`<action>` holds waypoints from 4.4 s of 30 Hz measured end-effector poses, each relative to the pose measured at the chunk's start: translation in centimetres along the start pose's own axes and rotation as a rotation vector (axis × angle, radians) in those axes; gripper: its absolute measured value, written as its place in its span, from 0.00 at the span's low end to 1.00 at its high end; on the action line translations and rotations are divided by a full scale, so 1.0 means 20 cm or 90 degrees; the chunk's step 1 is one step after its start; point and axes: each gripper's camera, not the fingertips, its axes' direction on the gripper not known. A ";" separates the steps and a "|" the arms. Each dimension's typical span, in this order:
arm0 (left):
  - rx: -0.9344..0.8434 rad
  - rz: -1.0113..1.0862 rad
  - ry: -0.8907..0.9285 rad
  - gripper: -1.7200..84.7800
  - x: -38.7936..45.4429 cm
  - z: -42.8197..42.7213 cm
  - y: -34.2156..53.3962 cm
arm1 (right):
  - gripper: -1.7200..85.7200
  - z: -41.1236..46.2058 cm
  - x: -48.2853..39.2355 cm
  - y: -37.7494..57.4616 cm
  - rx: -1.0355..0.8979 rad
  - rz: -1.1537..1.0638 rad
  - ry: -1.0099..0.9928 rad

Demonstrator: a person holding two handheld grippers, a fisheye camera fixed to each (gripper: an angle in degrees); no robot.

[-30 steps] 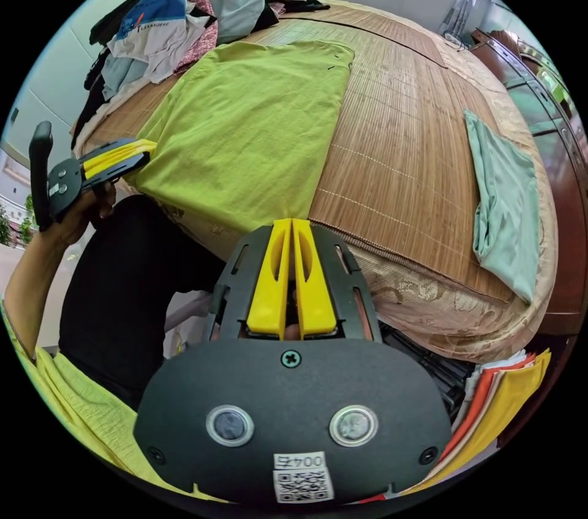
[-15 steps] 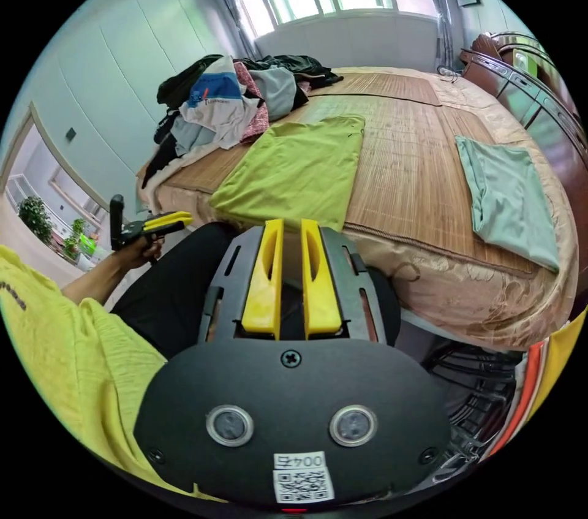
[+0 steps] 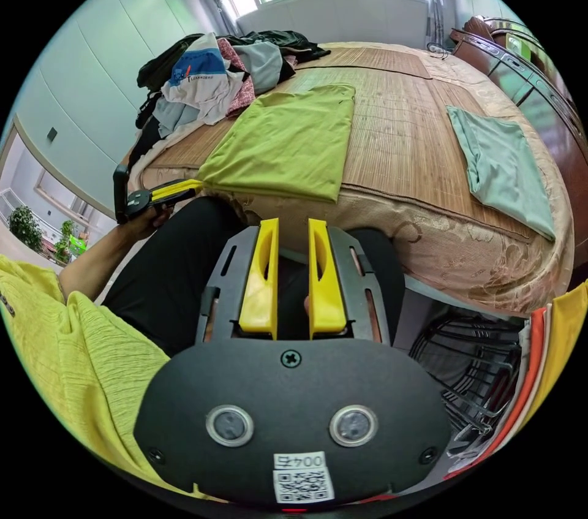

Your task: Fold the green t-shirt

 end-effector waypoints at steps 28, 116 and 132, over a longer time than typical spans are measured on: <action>-0.073 0.091 -0.063 0.02 -0.08 -0.02 -0.01 | 0.10 0.59 -0.05 -0.65 -0.133 0.017 0.140; -0.088 -0.143 0.049 0.02 -0.55 0.39 -0.63 | 0.11 0.86 1.35 -0.58 -0.122 0.266 -0.309; -0.119 -0.158 0.085 0.02 -0.72 0.48 -0.75 | 0.06 0.84 1.63 -0.59 -0.158 0.272 -0.277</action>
